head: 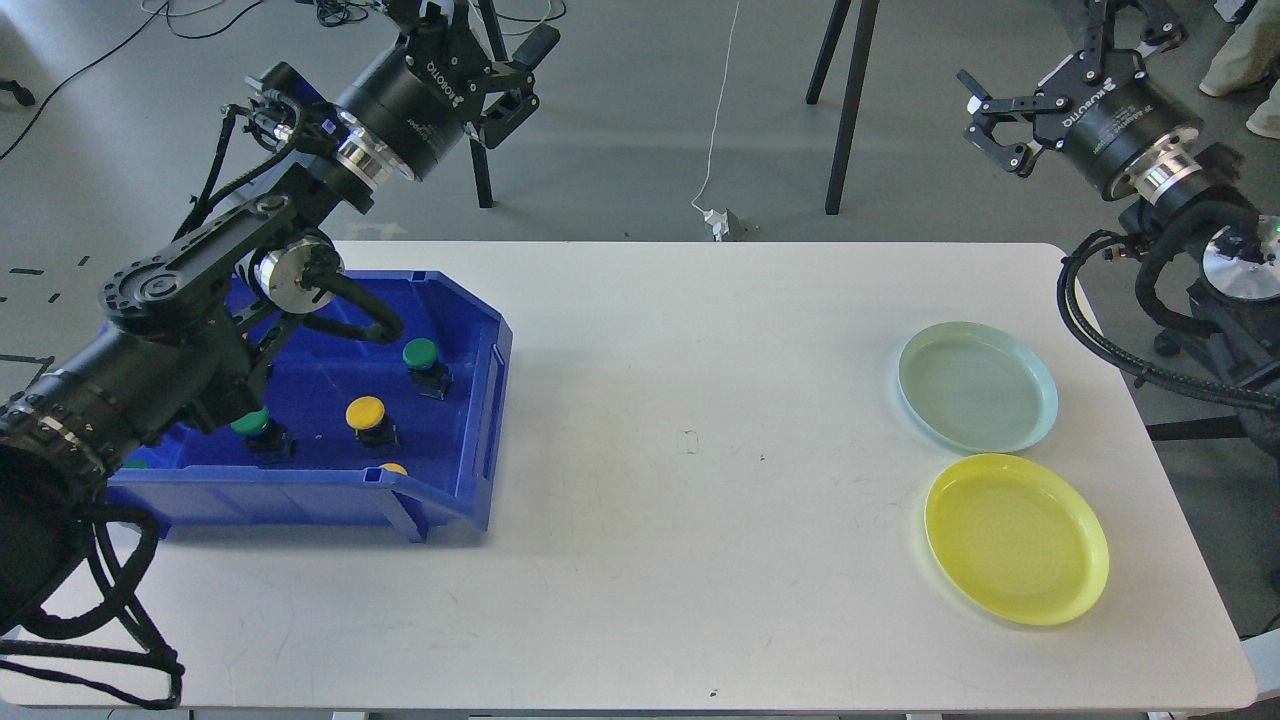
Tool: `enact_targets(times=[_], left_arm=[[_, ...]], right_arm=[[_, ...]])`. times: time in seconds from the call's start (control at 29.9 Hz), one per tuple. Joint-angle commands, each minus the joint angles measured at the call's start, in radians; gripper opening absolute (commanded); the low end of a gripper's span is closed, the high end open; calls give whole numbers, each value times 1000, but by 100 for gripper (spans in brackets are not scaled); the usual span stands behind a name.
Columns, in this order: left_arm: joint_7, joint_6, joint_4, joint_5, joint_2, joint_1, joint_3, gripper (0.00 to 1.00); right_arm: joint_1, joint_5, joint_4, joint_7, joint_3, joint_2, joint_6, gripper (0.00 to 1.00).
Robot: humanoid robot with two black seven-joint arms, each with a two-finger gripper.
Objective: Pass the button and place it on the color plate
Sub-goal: 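Move the left gripper over the blue bin toward the buttons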
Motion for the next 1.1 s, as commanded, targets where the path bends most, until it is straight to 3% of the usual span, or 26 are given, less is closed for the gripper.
enact_targets(times=[0.0, 0.23, 0.3, 0.4, 0.47, 0.64, 0.77, 0.9, 1.07], left_arm=[[0, 2, 3, 2, 12, 1, 1, 100], [0, -45, 25, -12, 1, -4, -76, 100], [0, -45, 1, -63, 9, 17, -195, 100], [0, -45, -35, -169, -20, 158, -429, 100], [0, -45, -46, -167, -55, 188, -497, 100], [0, -45, -171, -76, 35, 185, -440, 100], [0, -45, -259, 117, 189, 78, -233, 100], [0, -45, -294, 301, 361, -170, 176, 100], [0, -45, -343, 638, 440, -586, 756, 100]], right_arm=[[-20, 3, 1, 4, 10, 1, 0, 99], [-26, 3, -11, 8, 27, -1, 0, 99], [-28, 3, -10, 10, 41, -2, 0, 99], [-45, 3, -10, 11, 55, -1, 0, 99], [-48, 3, -10, 11, 55, -1, 0, 99], [-45, 3, -10, 11, 59, -2, 0, 99], [-45, 1, -11, 11, 68, -2, 0, 99], [-49, 1, -14, 11, 68, -10, 0, 99], [-65, 1, -22, 11, 70, -13, 0, 99]])
